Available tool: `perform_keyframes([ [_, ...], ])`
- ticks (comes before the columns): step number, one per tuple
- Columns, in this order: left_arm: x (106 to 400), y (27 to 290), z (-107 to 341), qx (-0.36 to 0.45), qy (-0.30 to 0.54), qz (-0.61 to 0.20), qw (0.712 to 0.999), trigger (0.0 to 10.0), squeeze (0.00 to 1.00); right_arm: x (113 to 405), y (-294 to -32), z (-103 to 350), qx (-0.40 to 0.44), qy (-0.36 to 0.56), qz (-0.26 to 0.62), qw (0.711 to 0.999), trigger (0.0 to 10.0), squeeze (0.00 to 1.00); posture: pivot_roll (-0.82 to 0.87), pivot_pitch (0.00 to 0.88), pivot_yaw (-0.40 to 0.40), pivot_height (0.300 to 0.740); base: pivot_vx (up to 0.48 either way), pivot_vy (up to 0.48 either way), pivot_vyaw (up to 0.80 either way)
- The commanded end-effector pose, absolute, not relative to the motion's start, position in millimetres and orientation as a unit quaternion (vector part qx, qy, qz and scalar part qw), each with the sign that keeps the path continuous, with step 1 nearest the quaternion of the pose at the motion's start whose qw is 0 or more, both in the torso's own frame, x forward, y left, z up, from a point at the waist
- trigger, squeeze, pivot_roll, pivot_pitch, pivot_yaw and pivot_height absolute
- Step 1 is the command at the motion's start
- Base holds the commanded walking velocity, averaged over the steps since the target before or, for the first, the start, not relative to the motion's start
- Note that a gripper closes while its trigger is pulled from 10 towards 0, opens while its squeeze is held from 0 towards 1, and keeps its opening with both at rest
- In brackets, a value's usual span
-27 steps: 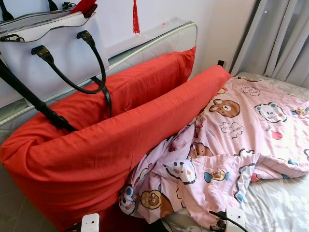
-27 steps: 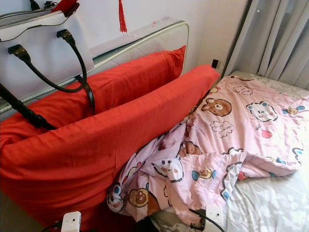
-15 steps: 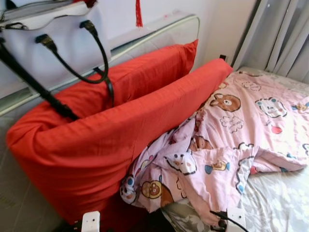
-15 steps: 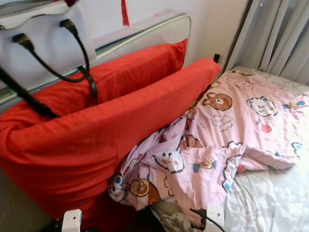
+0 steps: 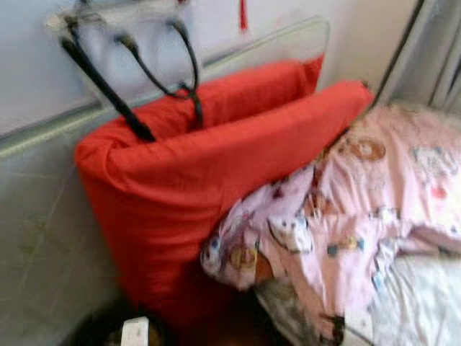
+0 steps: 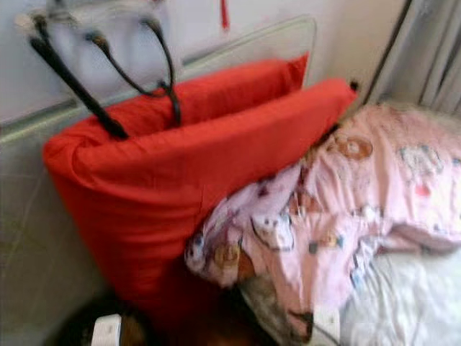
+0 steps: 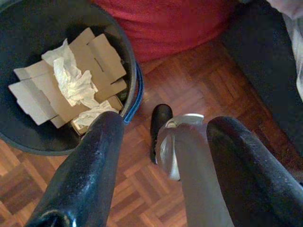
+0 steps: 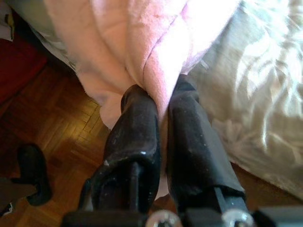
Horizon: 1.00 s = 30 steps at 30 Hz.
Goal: Clean up the room
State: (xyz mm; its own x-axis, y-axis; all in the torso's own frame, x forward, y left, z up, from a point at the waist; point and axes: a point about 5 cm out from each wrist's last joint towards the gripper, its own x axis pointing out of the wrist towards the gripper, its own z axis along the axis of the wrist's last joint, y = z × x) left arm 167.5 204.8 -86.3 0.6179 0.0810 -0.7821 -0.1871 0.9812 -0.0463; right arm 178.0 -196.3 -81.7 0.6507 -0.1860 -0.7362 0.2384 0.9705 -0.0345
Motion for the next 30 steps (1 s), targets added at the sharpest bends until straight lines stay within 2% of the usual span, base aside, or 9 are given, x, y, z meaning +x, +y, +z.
perform_keyframes([
  [1, 167, 203, -87, -0.054, 0.436, 0.066, 0.896, 10.0, 0.00, 171, -201, -84, 0.029, 0.410, -0.128, 0.903, 10.0, 0.00, -0.02, 0.025, -0.012, 0.740, -0.274, 0.000, 0.00],
  [19, 165, 203, -88, -0.053, 0.437, 0.066, 0.895, 10.0, 0.00, 172, -203, -83, 0.033, 0.402, -0.144, 0.903, 10.0, 0.00, -0.02, 0.026, -0.015, 0.740, -0.285, 0.000, 0.00],
  [24, 165, 203, -88, -0.052, 0.438, 0.066, 0.895, 10.0, 0.00, 187, -207, -74, 0.031, 0.371, -0.149, 0.916, 10.0, 0.00, -0.02, 0.023, -0.018, 0.740, -0.287, 0.000, 0.00],
  [30, 164, 203, -88, -0.050, 0.440, 0.068, 0.894, 10.0, 0.00, 213, -209, -55, 0.019, 0.298, -0.145, 0.943, 10.0, 0.00, -0.02, 0.019, -0.021, 0.740, 0.000, 0.000, 0.00],
])
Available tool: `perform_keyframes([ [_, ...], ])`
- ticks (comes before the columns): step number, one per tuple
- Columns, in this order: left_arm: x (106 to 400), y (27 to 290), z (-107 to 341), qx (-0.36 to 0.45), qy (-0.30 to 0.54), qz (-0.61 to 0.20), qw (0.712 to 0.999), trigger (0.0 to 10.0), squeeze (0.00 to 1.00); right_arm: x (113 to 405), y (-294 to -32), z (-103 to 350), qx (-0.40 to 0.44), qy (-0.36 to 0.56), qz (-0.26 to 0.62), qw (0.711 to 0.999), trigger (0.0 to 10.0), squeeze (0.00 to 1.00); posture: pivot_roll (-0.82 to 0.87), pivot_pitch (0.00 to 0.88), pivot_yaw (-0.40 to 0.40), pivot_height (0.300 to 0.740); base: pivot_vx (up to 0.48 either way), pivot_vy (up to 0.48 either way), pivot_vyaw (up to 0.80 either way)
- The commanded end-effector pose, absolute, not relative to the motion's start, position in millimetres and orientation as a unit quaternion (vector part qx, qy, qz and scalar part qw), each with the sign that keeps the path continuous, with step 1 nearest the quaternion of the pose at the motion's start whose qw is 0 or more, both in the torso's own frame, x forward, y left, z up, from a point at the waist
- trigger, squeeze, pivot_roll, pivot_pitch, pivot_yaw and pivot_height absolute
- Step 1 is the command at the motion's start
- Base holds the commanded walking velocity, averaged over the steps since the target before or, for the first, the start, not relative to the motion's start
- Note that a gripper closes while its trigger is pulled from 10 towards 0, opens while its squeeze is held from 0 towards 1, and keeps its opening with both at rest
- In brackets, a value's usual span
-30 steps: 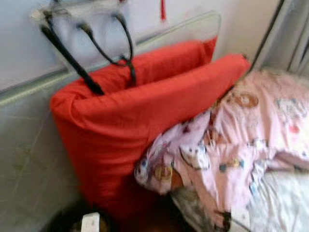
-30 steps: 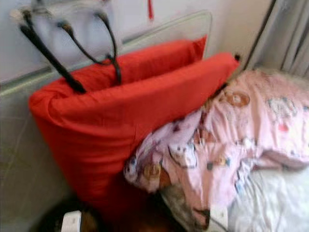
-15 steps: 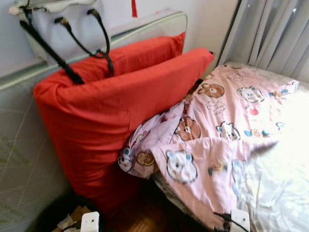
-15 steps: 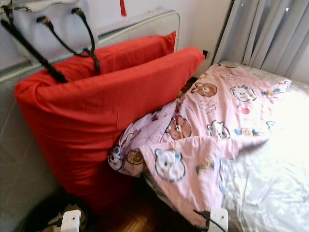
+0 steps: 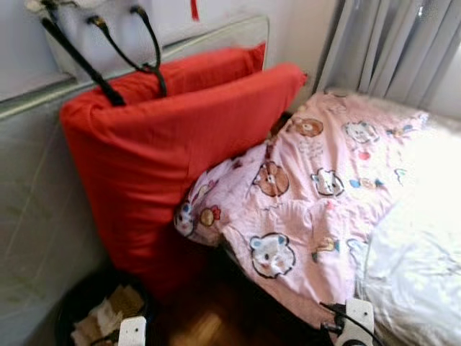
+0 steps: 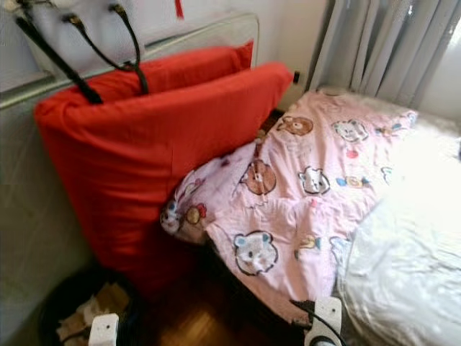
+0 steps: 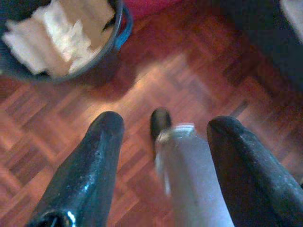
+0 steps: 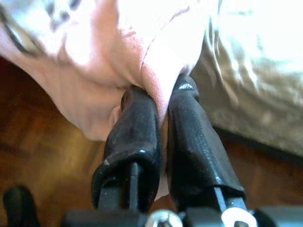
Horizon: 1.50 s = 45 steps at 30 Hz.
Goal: Clean up the room
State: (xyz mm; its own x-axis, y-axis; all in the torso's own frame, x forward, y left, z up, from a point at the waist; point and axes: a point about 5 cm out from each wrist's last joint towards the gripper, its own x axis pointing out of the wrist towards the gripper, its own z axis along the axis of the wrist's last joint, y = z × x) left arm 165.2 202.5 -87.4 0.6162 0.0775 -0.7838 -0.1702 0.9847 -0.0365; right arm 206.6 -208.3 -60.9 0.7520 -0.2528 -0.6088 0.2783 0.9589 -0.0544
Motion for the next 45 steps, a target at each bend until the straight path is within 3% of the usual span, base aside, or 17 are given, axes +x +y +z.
perform_keyframes([
  [1, 163, 203, -89, -0.049, 0.440, 0.068, 0.894, 10.0, 0.00, 214, -209, -54, 0.019, 0.291, -0.144, 0.946, 10.0, 0.00, -0.02, 0.019, -0.021, 0.740, 0.000, 0.000, 0.00],
  [15, 161, 204, -90, -0.049, 0.441, 0.071, 0.893, 10.0, 0.00, 231, -221, -29, -0.040, 0.193, -0.166, 0.966, 10.0, 0.00, -0.03, 0.006, -0.026, 0.740, 0.000, 0.000, 0.00],
  [21, 161, 204, -89, -0.045, 0.439, 0.068, 0.895, 10.0, 0.00, 235, -235, -16, -0.066, 0.147, -0.244, 0.956, 10.0, 0.00, -0.02, 0.004, -0.028, 0.740, 0.000, 0.000, 0.00],
  [29, 161, 204, -89, -0.042, 0.438, 0.068, 0.896, 10.0, 0.00, 239, -226, -8, -0.129, 0.109, -0.222, 0.960, 10.0, 0.00, -0.02, 0.008, -0.032, 0.740, 0.000, 0.000, 0.00],
  [40, 161, 205, -89, -0.040, 0.437, 0.069, 0.896, 10.0, 0.00, 234, -232, 11, -0.191, 0.032, -0.264, 0.945, 10.0, 0.00, -0.02, 0.022, -0.035, 0.740, 0.000, 0.000, 0.00],
  [45, 162, 204, -88, -0.042, 0.436, 0.068, 0.897, 10.0, 0.00, 228, -217, -18, -0.136, 0.135, -0.211, 0.959, 10.0, 0.00, -0.02, 0.025, -0.035, 0.740, 0.000, 0.000, 0.00],
])
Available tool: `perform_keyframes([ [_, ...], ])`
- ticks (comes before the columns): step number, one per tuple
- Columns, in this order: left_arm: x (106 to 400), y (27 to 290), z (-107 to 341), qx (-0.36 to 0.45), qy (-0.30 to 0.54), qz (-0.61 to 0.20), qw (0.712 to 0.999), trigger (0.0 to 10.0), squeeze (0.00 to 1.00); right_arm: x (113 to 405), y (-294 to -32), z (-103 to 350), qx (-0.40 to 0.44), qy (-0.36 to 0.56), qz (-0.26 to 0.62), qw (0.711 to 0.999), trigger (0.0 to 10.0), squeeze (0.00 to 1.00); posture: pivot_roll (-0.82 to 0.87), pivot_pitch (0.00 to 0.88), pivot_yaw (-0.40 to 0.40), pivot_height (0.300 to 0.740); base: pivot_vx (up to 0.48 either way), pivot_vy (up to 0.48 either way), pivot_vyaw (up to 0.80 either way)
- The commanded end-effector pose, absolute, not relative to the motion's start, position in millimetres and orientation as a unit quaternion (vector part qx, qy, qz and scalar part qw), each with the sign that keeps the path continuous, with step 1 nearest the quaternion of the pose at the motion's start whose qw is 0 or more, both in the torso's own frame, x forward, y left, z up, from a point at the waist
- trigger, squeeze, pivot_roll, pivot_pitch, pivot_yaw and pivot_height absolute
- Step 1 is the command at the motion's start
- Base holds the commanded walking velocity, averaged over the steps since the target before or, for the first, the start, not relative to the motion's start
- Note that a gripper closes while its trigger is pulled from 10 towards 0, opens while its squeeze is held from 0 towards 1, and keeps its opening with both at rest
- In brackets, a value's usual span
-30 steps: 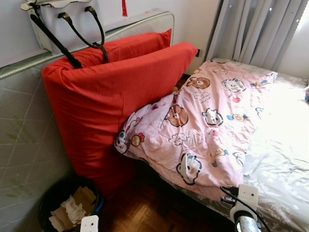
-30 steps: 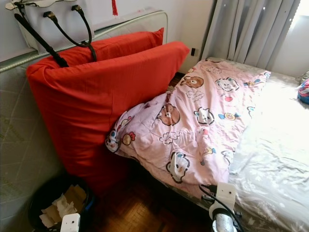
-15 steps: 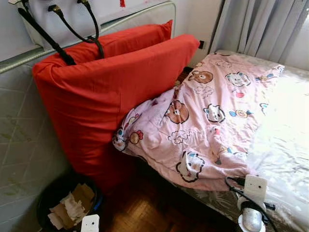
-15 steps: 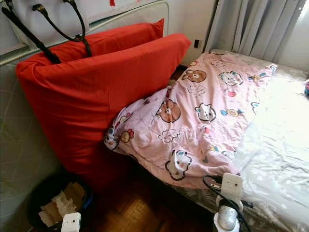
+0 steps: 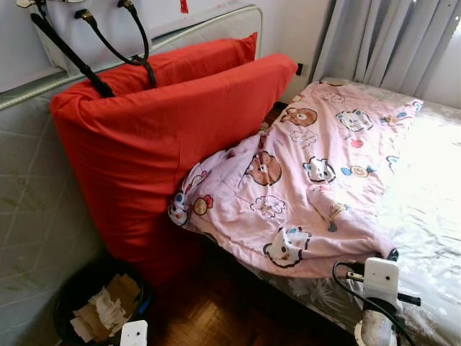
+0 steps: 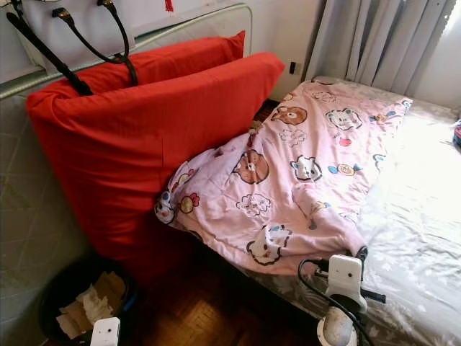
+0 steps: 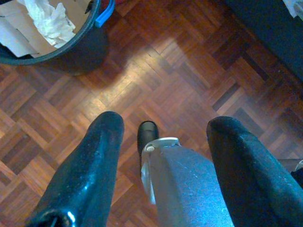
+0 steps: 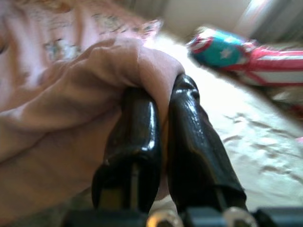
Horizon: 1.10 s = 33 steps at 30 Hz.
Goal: Clean up the room
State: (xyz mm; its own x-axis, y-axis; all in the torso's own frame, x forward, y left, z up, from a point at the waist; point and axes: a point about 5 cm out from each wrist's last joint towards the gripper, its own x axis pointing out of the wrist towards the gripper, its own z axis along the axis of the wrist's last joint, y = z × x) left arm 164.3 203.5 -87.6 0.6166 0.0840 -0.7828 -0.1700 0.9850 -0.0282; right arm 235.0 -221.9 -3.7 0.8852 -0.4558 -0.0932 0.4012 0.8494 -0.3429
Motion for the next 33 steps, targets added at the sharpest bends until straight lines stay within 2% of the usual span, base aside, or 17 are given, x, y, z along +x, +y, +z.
perform_keyframes([
  [1, 163, 204, -88, -0.042, 0.435, 0.068, 0.897, 10.0, 0.00, 224, -215, -27, -0.109, 0.172, -0.204, 0.958, 10.0, 0.00, -0.02, 0.027, -0.034, 0.740, 0.000, 0.000, 0.00],
  [3, 164, 203, -88, -0.043, 0.434, 0.067, 0.897, 10.0, 0.00, 211, -208, -49, -0.074, 0.269, -0.184, 0.942, 10.0, 0.00, -0.02, 0.026, -0.036, 0.740, 0.000, 0.000, 0.00],
  [5, 164, 203, -88, -0.043, 0.433, 0.067, 0.898, 10.0, 0.00, 196, -205, -64, -0.080, 0.327, -0.164, 0.927, 10.0, 0.00, -0.02, 0.026, -0.037, 0.740, 0.000, 0.000, 0.00],
  [6, 164, 203, -88, -0.043, 0.433, 0.067, 0.898, 10.0, 0.00, 194, -205, -65, -0.080, 0.329, -0.164, 0.927, 10.0, 0.00, -0.02, 0.026, -0.037, 0.740, 0.000, 0.000, 0.00],
  [7, 165, 202, -88, -0.044, 0.432, 0.068, 0.898, 10.0, 0.00, 184, -206, -72, -0.094, 0.365, -0.153, 0.914, 10.0, 0.00, -0.02, 0.027, -0.036, 0.740, 0.000, 0.000, 0.00],
  [15, 167, 201, -87, -0.041, 0.430, 0.063, 0.900, 10.0, 0.00, 151, -209, -93, -0.080, 0.464, -0.140, 0.871, 10.0, 0.00, -0.02, 0.028, -0.027, 0.740, 0.000, 0.000, 0.00],
  [17, 167, 201, -87, -0.041, 0.429, 0.062, 0.900, 10.0, 0.00, 150, -209, -93, -0.079, 0.468, -0.137, 0.869, 10.0, 0.00, -0.01, 0.029, -0.027, 0.740, 0.000, 0.000, 0.00],
  [18, 168, 201, -86, -0.040, 0.428, 0.061, 0.901, 10.0, 0.00, 149, -208, -94, -0.074, 0.469, -0.135, 0.869, 10.0, 0.05, -0.01, 0.029, -0.027, 0.740, 0.000, 0.000, 0.00],
  [19, 168, 201, -86, -0.039, 0.428, 0.061, 0.901, 10.0, 0.00, 149, -208, -94, -0.070, 0.469, -0.136, 0.870, 10.0, 0.05, -0.01, 0.029, -0.027, 0.740, 0.000, 0.000, 0.00],
  [20, 168, 201, -86, -0.039, 0.427, 0.061, 0.901, 10.0, 0.00, 150, -207, -94, -0.065, 0.468, -0.136, 0.871, 10.0, 0.65, -0.01, 0.028, -0.026, 0.740, 0.000, 0.000, 0.00],
  [21, 168, 201, -86, -0.039, 0.426, 0.060, 0.902, 10.0, 0.00, 150, -207, -94, -0.063, 0.466, -0.134, 0.872, 10.0, 1.00, -0.02, 0.028, -0.024, 0.740, 0.000, 0.000, 0.00],
  [29, 170, 199, -85, -0.038, 0.424, 0.057, 0.903, 10.0, 0.00, 142, -206, -97, -0.066, 0.484, -0.125, 0.864, 10.0, 1.00, -0.02, 0.024, -0.023, 0.740, 0.000, 0.000, 0.00],
  [30, 170, 198, -85, -0.038, 0.423, 0.056, 0.903, 10.0, 0.00, 141, -206, -98, -0.067, 0.486, -0.125, 0.862, 10.0, 0.96, -0.02, 0.024, -0.023, 0.740, 0.000, 0.000, 0.00],
  [31, 170, 198, -86, -0.037, 0.425, 0.054, 0.903, 10.0, 0.00, 140, -206, -98, -0.069, 0.488, -0.125, 0.861, 10.0, 0.41, -0.02, 0.024, -0.023, 0.740, 0.000, 0.000, 0.00],
  [32, 170, 197, -86, -0.035, 0.427, 0.051, 0.902, 10.0, 0.00, 139, -206, -98, -0.069, 0.489, -0.125, 0.861, 10.0, 0.00, -0.02, 0.016, -0.019, 0.740, 0.000, 0.000, 0.00],
  [33, 170, 197, -86, -0.035, 0.427, 0.051, 0.902, 10.0, 0.00, 139, -206, -98, -0.067, 0.489, -0.124, 0.861, 10.0, 0.00, -0.02, 0.016, -0.019, 0.740, 0.000, 0.000, 0.00],
])
